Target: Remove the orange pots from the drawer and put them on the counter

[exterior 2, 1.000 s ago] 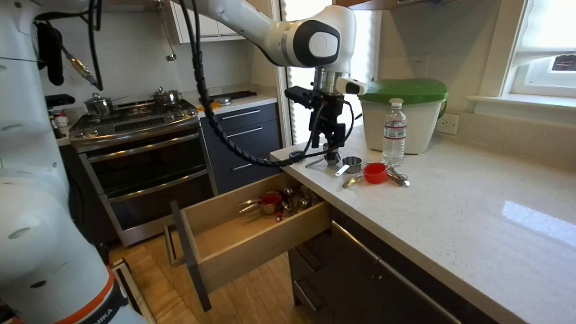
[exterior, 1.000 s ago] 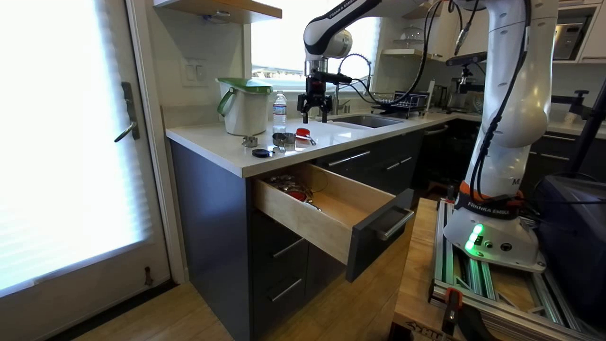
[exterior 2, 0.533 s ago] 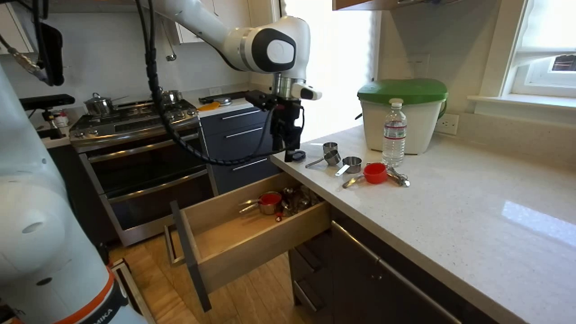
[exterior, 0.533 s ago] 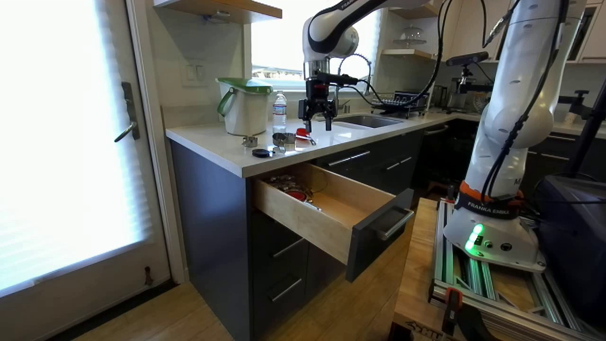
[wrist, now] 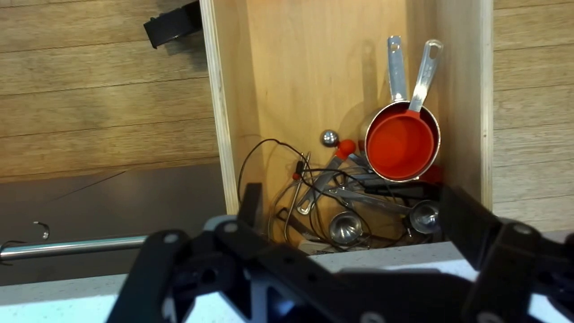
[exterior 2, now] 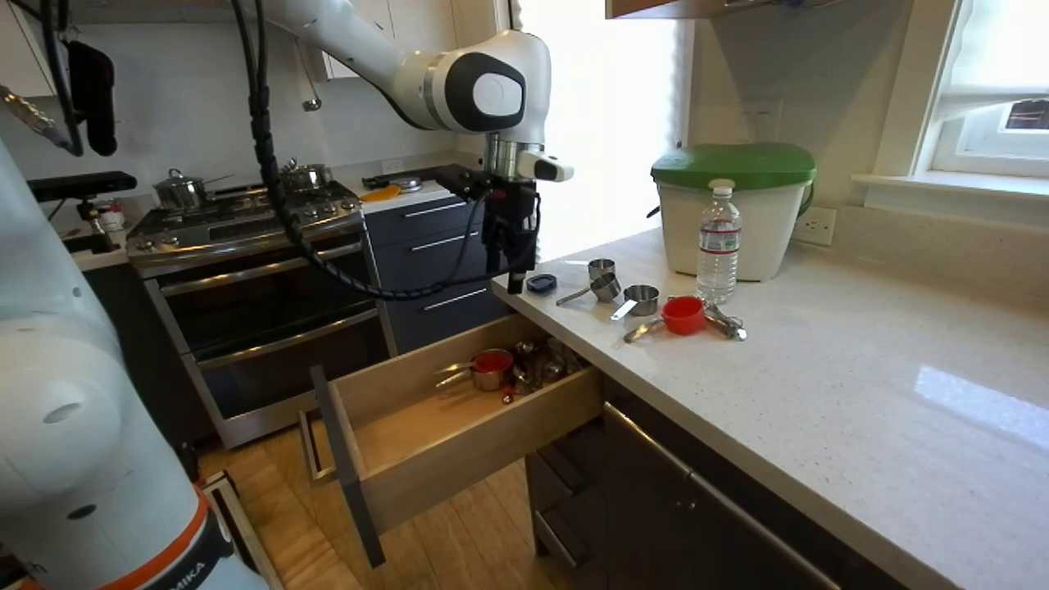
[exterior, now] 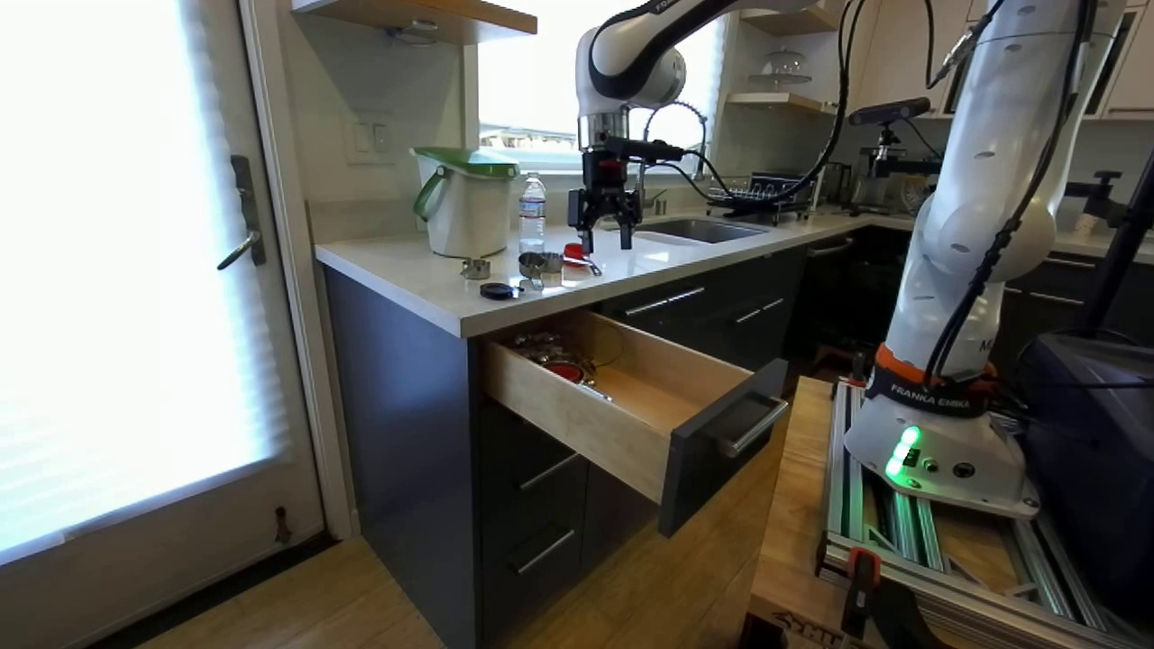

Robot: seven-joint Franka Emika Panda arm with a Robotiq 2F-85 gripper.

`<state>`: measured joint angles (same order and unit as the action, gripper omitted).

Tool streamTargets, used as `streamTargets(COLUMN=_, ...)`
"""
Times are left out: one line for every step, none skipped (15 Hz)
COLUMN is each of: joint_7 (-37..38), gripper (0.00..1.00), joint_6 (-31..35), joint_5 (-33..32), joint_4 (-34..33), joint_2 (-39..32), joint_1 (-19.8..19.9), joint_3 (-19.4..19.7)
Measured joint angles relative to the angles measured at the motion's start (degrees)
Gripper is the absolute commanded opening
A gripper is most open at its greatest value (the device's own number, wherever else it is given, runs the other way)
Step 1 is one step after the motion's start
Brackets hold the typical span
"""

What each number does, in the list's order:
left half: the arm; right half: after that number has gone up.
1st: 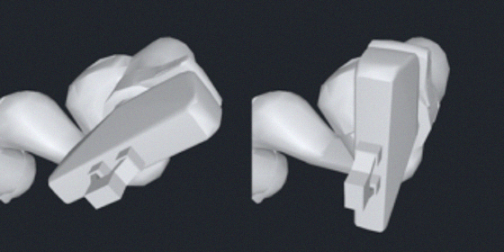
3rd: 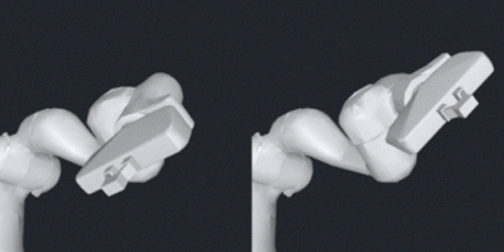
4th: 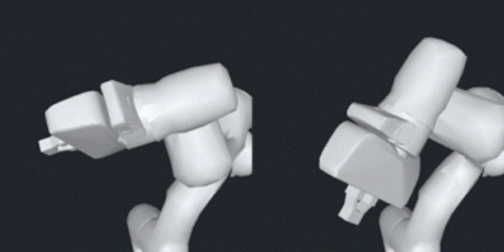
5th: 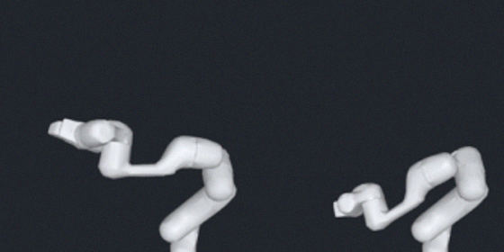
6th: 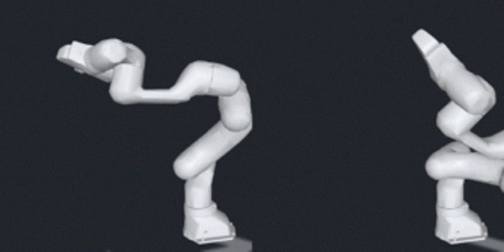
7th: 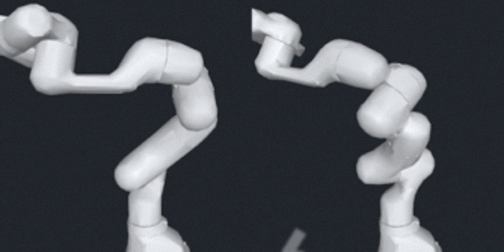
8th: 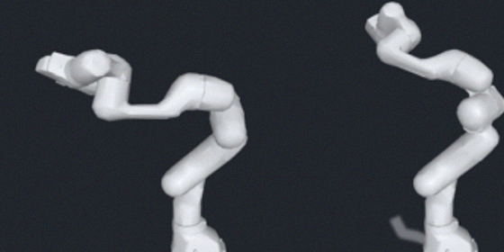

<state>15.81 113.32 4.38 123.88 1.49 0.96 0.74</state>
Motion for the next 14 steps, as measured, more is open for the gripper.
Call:
streamTargets(joint_7=0.00, gripper=1.00, joint_6=0.00, joint_5=0.00, joint_4=-0.06, joint_2=-0.03, joint_1=0.00, joint_3=0.00)
streamTargets(joint_7=0.00, gripper=1.00, joint_6=0.00, joint_5=0.00, joint_4=-0.10, joint_2=-0.03, joint_1=-0.01, joint_3=0.00)
streamTargets(joint_7=-0.04, gripper=1.00, joint_6=-0.01, joint_5=0.00, joint_4=-0.11, joint_2=-0.08, joint_1=-0.02, joint_3=-0.02)
streamTargets(joint_7=-0.46, gripper=1.00, joint_6=-0.01, joint_5=0.05, joint_4=-0.11, joint_2=-0.29, joint_1=-0.05, joint_3=-0.07)
streamTargets(joint_7=-1.72, gripper=1.00, joint_6=-0.01, joint_5=0.62, joint_4=0.00, joint_2=-0.69, joint_1=-0.15, joint_3=-0.23)
streamTargets(joint_7=-3.55, gripper=1.00, joint_6=-0.03, joint_5=1.59, joint_4=0.31, joint_2=-1.21, joint_1=-0.36, joint_3=-0.48)
streamTargets(joint_7=-5.31, gripper=1.00, joint_6=-0.03, joint_5=2.73, joint_4=0.90, joint_2=-1.82, joint_1=-0.62, joint_3=-0.84)
streamTargets(joint_7=-6.69, gripper=1.00, joint_6=-0.03, joint_5=3.95, joint_4=1.64, joint_2=-2.51, joint_1=-0.95, joint_3=-1.20)
streamTargets(joint_7=-7.49, gripper=1.00, joint_6=-0.03, joint_5=4.81, joint_4=2.45, joint_2=-3.13, joint_1=-1.28, joint_3=-1.51)
streamTargets(joint_7=-8.02, gripper=1.00, joint_6=-0.02, joint_5=5.57, joint_4=3.31, joint_2=-3.73, joint_1=-1.55, joint_3=-1.79)
streamTargets(joint_7=-8.49, gripper=1.00, joint_6=-0.01, joint_5=6.61, joint_4=4.19, joint_2=-4.26, joint_1=-1.74, joint_3=-2.02)
streamTargets(joint_7=-8.85, gripper=1.00, joint_6=0.04, joint_5=7.58, joint_4=5.01, joint_2=-4.73, joint_1=-1.82, joint_3=-2.23)
streamTargets(joint_7=-9.16, gripper=1.00, joint_6=0.30, joint_5=8.64, joint_4=5.85, joint_2=-5.13, joint_1=-1.84, joint_3=-2.39)
streamTargets(joint_7=-9.47, gripper=1.00, joint_6=0.89, joint_5=9.61, joint_4=6.59, joint_2=-5.52, joint_1=-1.84, joint_3=-2.49)
